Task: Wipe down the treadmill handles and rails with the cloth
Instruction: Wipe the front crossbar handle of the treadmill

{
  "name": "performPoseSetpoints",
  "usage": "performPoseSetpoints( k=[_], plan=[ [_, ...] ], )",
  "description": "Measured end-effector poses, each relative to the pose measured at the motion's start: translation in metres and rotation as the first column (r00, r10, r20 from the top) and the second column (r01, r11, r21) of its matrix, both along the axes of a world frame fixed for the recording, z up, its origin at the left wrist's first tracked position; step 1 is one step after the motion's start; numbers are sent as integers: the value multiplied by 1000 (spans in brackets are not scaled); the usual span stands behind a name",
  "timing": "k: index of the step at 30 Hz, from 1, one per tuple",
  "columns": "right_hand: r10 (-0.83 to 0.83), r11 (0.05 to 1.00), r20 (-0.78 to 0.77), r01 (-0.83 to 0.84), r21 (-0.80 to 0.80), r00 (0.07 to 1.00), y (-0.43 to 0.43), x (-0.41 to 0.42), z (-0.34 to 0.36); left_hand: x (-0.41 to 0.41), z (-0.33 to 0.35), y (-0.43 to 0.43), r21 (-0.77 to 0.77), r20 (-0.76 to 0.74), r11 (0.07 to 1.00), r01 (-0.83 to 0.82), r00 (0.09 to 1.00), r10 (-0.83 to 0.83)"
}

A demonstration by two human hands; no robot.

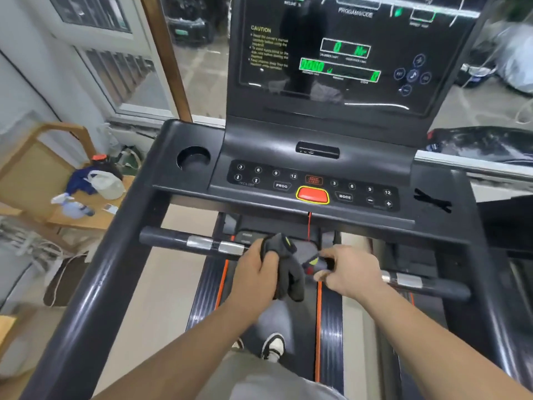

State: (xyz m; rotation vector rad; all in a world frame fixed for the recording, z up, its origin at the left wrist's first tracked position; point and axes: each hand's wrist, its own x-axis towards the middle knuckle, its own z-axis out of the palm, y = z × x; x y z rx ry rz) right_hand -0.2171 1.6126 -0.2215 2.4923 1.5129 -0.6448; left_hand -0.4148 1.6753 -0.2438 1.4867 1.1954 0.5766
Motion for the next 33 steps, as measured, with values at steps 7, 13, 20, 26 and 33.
performPoseSetpoints(
  k=[7,13,20,26,33],
  plan=[
    [-42,987,-129,61,147,991,-44,33,1,21,14,11,-76,54,997,-27,998,31],
    [-152,988,-83,150,-32,985,-77,87,7,66,42,3,151,26,988,-14,1000,10],
    [-11,1000,8,11,5,1000,-84,117,-7,119,-28,-69,447,-723,556,701,649,-238],
    [38,996,-10,-37,82,999,-85,125,-17,144,-41,-68,377,-827,597,708,548,-127],
    [62,993,-5,-61,99,998,-84,127,-18,210,-12,-4,-282,-775,767,576,335,-536]
  ],
)
